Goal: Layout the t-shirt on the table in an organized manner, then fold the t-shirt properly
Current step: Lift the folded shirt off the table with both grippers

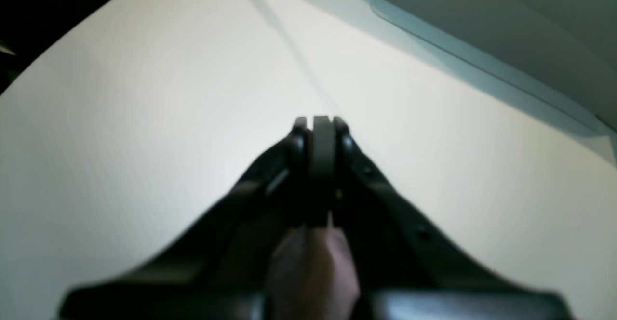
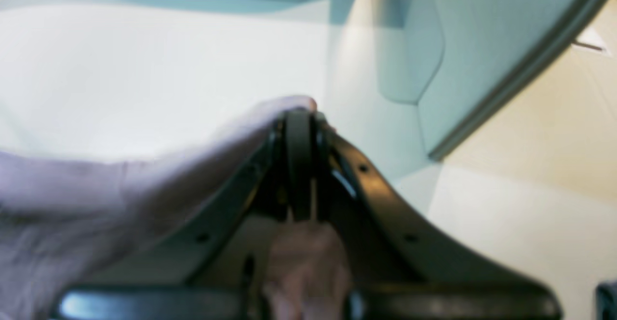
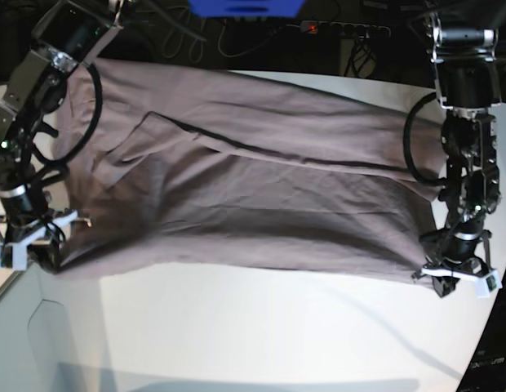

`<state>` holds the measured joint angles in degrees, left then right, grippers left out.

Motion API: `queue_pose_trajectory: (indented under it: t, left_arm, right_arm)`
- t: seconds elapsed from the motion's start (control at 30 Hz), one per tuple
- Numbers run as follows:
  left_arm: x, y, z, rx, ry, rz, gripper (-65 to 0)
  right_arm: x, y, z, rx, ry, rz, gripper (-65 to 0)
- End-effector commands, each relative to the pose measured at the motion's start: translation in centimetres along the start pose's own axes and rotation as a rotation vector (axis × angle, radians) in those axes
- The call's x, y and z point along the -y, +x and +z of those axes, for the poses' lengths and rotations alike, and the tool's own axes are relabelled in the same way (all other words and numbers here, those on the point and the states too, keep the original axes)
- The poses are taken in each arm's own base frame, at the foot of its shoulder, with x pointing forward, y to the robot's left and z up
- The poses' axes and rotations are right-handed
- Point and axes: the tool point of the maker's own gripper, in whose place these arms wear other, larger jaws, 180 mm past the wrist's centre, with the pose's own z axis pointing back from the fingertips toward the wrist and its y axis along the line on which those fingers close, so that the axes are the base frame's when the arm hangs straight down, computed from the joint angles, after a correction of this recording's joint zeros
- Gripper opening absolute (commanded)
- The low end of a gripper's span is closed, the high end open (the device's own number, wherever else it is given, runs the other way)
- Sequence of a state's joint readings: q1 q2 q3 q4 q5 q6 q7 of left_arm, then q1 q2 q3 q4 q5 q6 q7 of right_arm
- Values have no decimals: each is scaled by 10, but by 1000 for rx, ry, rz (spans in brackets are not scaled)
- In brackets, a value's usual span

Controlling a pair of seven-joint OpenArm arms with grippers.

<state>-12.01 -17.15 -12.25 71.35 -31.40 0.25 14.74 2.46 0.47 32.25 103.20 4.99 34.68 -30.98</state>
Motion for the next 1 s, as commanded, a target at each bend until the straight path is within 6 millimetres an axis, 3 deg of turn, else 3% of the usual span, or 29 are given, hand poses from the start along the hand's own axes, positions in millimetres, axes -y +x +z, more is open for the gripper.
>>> queue_pose_trajectory:
  t: [0.0,0.27,0.4,0.67,0.87,0.97]
  left_arm:
    - [-1,19,0,56,-4,-11,-650]
    - [-12,0,3,12,19,-11,-650]
    - [-15,-7,6,0,24,-13,-650]
    - [-59,-16,25,12,138,85,-650]
    - [-67,-35,36,-22,156,81,-650]
    - [-63,-33,46,-12,142,62,-650]
  right_arm:
    - [1,10,4,42,2,5,-650]
    - [-5,-39,31,-54,8,-6,-650]
    - [-11,-46,49,-32,14,5,-650]
    - [-23,-67,98,-46,21,18,-650]
    - [-36,-84,123,-72,25,-15,-650]
    - [-36,-93,130,-103,27,-20,-650]
